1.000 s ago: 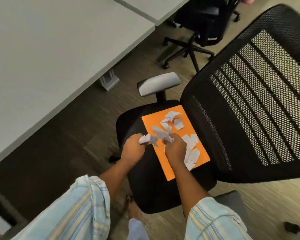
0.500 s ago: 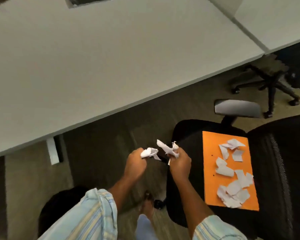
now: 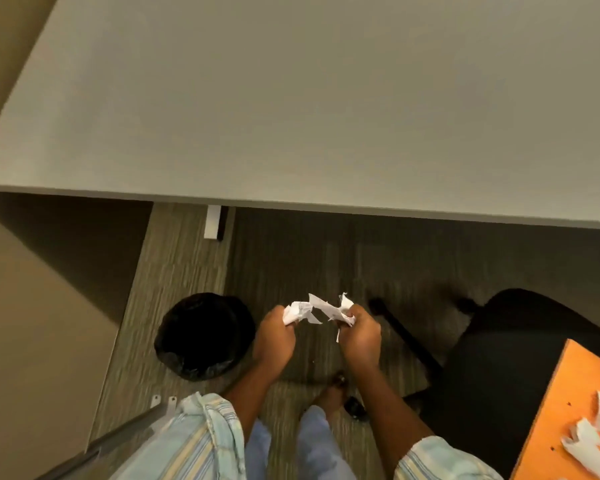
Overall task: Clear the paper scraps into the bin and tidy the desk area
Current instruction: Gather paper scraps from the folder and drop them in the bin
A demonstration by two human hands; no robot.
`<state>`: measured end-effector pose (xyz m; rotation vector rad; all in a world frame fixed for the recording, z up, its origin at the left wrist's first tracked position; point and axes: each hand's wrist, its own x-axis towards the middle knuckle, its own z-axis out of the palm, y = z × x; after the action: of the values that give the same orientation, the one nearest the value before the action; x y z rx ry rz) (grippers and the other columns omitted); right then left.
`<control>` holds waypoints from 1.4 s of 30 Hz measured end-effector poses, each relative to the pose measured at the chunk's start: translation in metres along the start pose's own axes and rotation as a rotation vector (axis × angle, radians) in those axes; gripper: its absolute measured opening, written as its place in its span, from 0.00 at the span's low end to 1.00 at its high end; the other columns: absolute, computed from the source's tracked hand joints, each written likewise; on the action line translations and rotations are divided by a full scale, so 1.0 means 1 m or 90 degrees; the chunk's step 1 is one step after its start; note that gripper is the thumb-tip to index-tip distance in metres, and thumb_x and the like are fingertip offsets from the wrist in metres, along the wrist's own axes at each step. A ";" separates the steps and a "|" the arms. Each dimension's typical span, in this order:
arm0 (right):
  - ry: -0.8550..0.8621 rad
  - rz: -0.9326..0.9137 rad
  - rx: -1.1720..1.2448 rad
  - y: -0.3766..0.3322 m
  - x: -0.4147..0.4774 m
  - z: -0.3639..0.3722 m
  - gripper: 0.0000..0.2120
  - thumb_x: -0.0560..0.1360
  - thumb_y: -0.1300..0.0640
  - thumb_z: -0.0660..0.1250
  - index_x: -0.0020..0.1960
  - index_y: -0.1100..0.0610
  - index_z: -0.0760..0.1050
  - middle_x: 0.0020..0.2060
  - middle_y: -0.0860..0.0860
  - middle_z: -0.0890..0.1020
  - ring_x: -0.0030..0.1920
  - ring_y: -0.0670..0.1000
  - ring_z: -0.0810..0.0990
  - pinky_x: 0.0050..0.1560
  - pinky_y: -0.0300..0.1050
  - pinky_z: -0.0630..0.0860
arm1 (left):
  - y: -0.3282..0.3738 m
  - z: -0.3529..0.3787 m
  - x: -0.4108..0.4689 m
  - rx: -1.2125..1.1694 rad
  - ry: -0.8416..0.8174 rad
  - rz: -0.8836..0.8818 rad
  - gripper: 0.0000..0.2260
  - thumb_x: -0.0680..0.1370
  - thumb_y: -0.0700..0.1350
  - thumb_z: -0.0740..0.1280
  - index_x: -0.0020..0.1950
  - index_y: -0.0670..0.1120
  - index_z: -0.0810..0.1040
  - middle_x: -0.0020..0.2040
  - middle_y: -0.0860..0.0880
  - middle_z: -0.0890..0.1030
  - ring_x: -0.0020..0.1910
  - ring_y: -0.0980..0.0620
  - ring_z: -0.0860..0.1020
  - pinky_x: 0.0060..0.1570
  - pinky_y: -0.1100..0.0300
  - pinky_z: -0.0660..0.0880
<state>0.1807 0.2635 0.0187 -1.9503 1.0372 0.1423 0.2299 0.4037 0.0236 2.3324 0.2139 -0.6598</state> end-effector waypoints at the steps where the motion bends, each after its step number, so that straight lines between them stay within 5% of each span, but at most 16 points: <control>1: -0.016 -0.006 -0.010 -0.006 -0.003 0.015 0.13 0.70 0.69 0.67 0.50 0.56 0.81 0.44 0.54 0.85 0.43 0.54 0.83 0.44 0.46 0.79 | -0.014 -0.008 0.002 -0.005 0.011 -0.016 0.06 0.76 0.39 0.66 0.51 0.39 0.76 0.50 0.39 0.82 0.52 0.41 0.79 0.44 0.59 0.67; 14: -0.185 -0.080 -0.085 -0.051 -0.038 0.199 0.15 0.69 0.69 0.64 0.43 0.50 0.79 0.40 0.52 0.84 0.40 0.54 0.83 0.42 0.49 0.78 | -0.173 -0.095 0.049 -0.074 0.103 -0.200 0.07 0.76 0.40 0.66 0.50 0.37 0.75 0.48 0.36 0.81 0.48 0.38 0.79 0.41 0.54 0.70; 23: -0.227 -0.096 -0.217 -0.035 -0.034 0.316 0.14 0.70 0.65 0.64 0.52 0.51 0.79 0.44 0.55 0.85 0.47 0.58 0.83 0.45 0.49 0.79 | -0.264 -0.106 0.107 -0.044 0.082 -0.257 0.09 0.74 0.42 0.68 0.52 0.39 0.76 0.49 0.37 0.82 0.49 0.37 0.79 0.39 0.56 0.68; 32: -0.310 -0.062 -0.198 -0.011 -0.022 0.400 0.13 0.76 0.62 0.65 0.60 0.58 0.76 0.56 0.55 0.81 0.58 0.54 0.79 0.58 0.46 0.74 | -0.327 -0.086 0.156 -0.081 -0.002 -0.299 0.12 0.77 0.39 0.64 0.60 0.37 0.72 0.57 0.36 0.78 0.55 0.39 0.77 0.51 0.50 0.73; 36: -0.331 -0.034 -0.113 -0.007 -0.013 0.425 0.13 0.73 0.64 0.67 0.58 0.61 0.77 0.55 0.57 0.82 0.56 0.54 0.79 0.59 0.46 0.73 | -0.344 -0.075 0.174 -0.096 -0.052 -0.296 0.17 0.76 0.39 0.66 0.64 0.37 0.70 0.61 0.36 0.76 0.60 0.39 0.75 0.59 0.49 0.72; 40: -0.372 -0.037 -0.102 0.003 -0.001 0.442 0.09 0.73 0.59 0.69 0.52 0.60 0.77 0.47 0.54 0.81 0.48 0.49 0.79 0.48 0.42 0.72 | -0.356 -0.067 0.188 -0.078 -0.125 -0.271 0.17 0.73 0.39 0.70 0.59 0.36 0.72 0.54 0.37 0.79 0.53 0.39 0.78 0.51 0.50 0.75; 42: -0.412 -0.003 -0.100 0.010 0.005 0.452 0.14 0.73 0.59 0.69 0.57 0.59 0.76 0.52 0.55 0.80 0.54 0.51 0.79 0.53 0.42 0.73 | -0.362 -0.064 0.193 -0.076 -0.125 -0.284 0.18 0.75 0.39 0.67 0.64 0.37 0.70 0.58 0.37 0.78 0.57 0.38 0.77 0.55 0.49 0.74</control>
<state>0.3054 0.5984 -0.2584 -1.8465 0.6007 0.8139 0.3034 0.7109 -0.2459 2.1014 0.6748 -1.0550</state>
